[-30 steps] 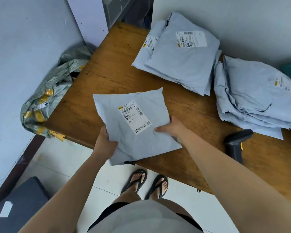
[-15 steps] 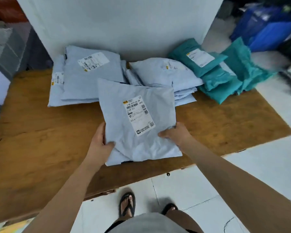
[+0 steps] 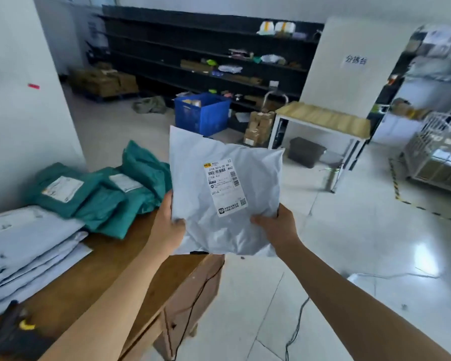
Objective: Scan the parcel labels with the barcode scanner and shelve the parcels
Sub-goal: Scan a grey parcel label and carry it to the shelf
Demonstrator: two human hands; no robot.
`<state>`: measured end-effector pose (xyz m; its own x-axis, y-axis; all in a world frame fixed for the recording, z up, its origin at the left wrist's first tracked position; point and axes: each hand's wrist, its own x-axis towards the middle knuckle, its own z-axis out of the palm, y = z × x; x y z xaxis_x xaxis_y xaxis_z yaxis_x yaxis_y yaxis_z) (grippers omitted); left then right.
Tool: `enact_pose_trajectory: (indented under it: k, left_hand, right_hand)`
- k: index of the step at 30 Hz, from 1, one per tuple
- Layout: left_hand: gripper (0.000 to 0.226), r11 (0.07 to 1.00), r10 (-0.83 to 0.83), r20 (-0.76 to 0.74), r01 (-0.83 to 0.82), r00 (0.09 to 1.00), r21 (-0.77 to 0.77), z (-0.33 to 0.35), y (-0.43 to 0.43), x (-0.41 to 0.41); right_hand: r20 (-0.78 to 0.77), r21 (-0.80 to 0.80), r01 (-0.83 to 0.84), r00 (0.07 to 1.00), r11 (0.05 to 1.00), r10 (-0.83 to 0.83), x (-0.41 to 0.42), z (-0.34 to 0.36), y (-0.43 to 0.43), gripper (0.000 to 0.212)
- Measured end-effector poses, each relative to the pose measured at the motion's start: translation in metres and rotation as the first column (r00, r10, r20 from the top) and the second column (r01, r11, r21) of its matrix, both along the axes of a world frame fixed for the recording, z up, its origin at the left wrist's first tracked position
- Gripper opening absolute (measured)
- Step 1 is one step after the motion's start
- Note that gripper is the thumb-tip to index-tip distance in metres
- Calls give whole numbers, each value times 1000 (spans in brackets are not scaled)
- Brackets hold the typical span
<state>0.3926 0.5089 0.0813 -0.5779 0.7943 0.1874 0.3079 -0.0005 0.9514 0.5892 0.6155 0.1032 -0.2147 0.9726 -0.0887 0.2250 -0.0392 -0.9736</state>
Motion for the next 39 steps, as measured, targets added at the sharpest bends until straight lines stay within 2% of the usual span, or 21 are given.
enact_pose_trajectory:
  k: [8, 12, 17, 22, 24, 27, 30, 33, 36, 39]
  left_hand:
    - [67, 982, -140, -102, 152, 985, 115, 45, 190, 97]
    - [69, 958, -219, -145, 241, 965, 156, 66, 284, 111]
    - [72, 941, -232, -215, 274, 949, 197, 100, 430, 107]
    - [73, 922, -261, -211, 307, 942, 234, 143, 559, 96]
    - [69, 902, -296, -114, 316, 948, 295, 158, 605, 91]
    - [44, 897, -299, 86, 249, 950, 366, 173, 664, 84]
    - [29, 909, -288, 145, 223, 947, 351, 174, 722, 70]
    - [25, 929, -227, 134, 174, 965, 326, 174, 780, 39]
    - [34, 935, -117, 138, 63, 983, 348, 178, 830, -5]
    - [36, 934, 9, 142, -59, 990, 354, 195, 864, -58]
  right_hand:
    - [-44, 166, 187, 982, 968, -183, 116, 55, 156, 26]
    - [-49, 224, 239, 971, 945, -234, 135, 64, 247, 27]
    - [-107, 293, 286, 958, 912, -266, 140, 96, 385, 33]
    - [-168, 366, 274, 959, 890, -226, 134, 140, 513, 17]
    - [-177, 365, 286, 956, 886, -236, 129, 148, 561, 16]
    - [-205, 342, 281, 954, 897, -220, 120, 150, 624, 20]
    - [-202, 330, 244, 962, 912, -184, 103, 150, 684, 23]
    - [-225, 344, 158, 971, 925, -82, 73, 158, 750, 23]
    - [-210, 401, 65, 977, 914, 23, 24, 168, 825, 23]
    - [-213, 377, -75, 963, 923, 166, -42, 184, 892, 22]
